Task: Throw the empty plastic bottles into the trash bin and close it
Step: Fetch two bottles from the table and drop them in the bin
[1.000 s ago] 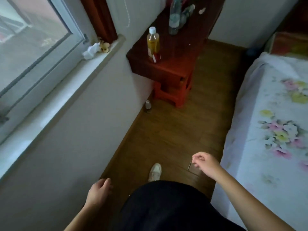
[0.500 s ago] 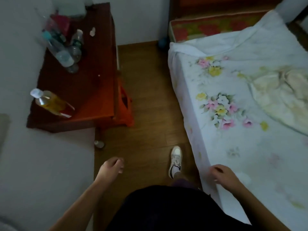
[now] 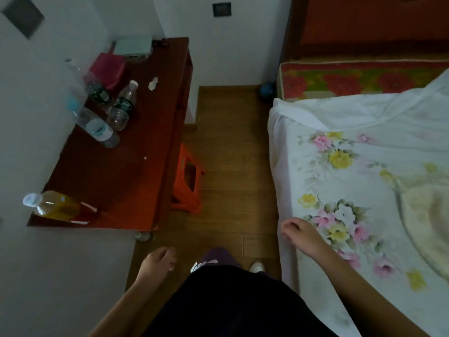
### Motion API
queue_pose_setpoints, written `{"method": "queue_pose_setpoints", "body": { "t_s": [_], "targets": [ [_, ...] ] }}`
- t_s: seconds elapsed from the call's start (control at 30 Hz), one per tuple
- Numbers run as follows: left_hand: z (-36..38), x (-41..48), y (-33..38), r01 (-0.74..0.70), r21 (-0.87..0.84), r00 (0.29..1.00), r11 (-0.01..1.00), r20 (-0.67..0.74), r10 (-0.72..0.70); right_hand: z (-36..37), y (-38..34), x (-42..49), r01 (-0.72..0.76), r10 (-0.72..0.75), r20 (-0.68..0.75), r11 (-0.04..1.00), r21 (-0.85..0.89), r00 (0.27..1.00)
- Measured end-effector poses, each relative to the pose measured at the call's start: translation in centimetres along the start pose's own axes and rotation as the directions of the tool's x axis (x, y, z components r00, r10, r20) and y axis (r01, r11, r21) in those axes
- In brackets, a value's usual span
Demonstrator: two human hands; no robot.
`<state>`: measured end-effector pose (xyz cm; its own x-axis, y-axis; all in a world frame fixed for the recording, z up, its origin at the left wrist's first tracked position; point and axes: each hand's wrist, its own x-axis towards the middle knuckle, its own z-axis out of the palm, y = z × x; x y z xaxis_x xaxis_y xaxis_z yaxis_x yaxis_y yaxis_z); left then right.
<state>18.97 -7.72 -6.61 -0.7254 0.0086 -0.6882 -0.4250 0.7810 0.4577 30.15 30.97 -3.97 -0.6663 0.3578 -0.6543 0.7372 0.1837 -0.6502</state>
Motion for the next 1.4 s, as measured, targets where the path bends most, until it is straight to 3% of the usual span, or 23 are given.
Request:
{"method": "queue_pose_setpoints", "body": {
  "t_s": [0.13, 0.33, 0.57, 0.8, 0.93, 1.1, 1.23, 1.4],
  "targets": [
    [0.7, 2.6, 4.9, 0.018, -0.045, 1.000, 0.999, 0.006, -0.018, -2.8, -3.6, 5.5, 0.049, -0.049, 0.004, 0.999, -0.002, 0.999],
    [0.0, 9.4, 13.7, -0.002, -0.059, 0.995, 0.998, 0.097, 0.008, -6.4, -4.2, 11.1, -0.037, 0.037, -0.045, 0.999, -0.005, 0.998],
    [-2.1, 16.1, 27.0, -0.177, 0.008, 0.970, 0.984, 0.169, 0.173, -11.2, -3.5, 14.7, -0.189, 0.197, -0.142, 0.980, 0.070, 0.970],
    [-3.4, 20.2, 34.2, -0.186, -0.061, 0.975, 0.981, 0.113, 0.192, -15.4, -7.0, 21.5, -0.224, 0.227, -0.104, 0.974, 0.033, 0.968],
    [-4.5, 22.1, 34.4, -0.067, -0.156, 0.997, 0.986, 0.032, 0.072, -17.1, -12.8, 27.8, -0.132, 0.132, -0.010, 0.988, -0.076, 0.991],
    [-5.9, 21.6, 32.4, 0.049, -0.296, 0.985, 0.954, -0.144, -0.096, -16.0, -22.8, 35.3, 0.084, -0.016, 0.229, 0.954, -0.287, 0.973],
    [-6.2, 18.9, 30.7, 0.092, -0.421, 0.917, 0.903, -0.318, -0.242, -12.4, -31.7, 39.4, 0.281, -0.073, 0.462, 0.872, -0.400, 0.884],
    [-5.8, 14.0, 27.1, 0.111, -0.606, 0.778, 0.788, -0.440, -0.448, -5.2, -40.5, 40.0, 0.525, -0.164, 0.656, 0.750, -0.402, 0.737]
  ]
}}
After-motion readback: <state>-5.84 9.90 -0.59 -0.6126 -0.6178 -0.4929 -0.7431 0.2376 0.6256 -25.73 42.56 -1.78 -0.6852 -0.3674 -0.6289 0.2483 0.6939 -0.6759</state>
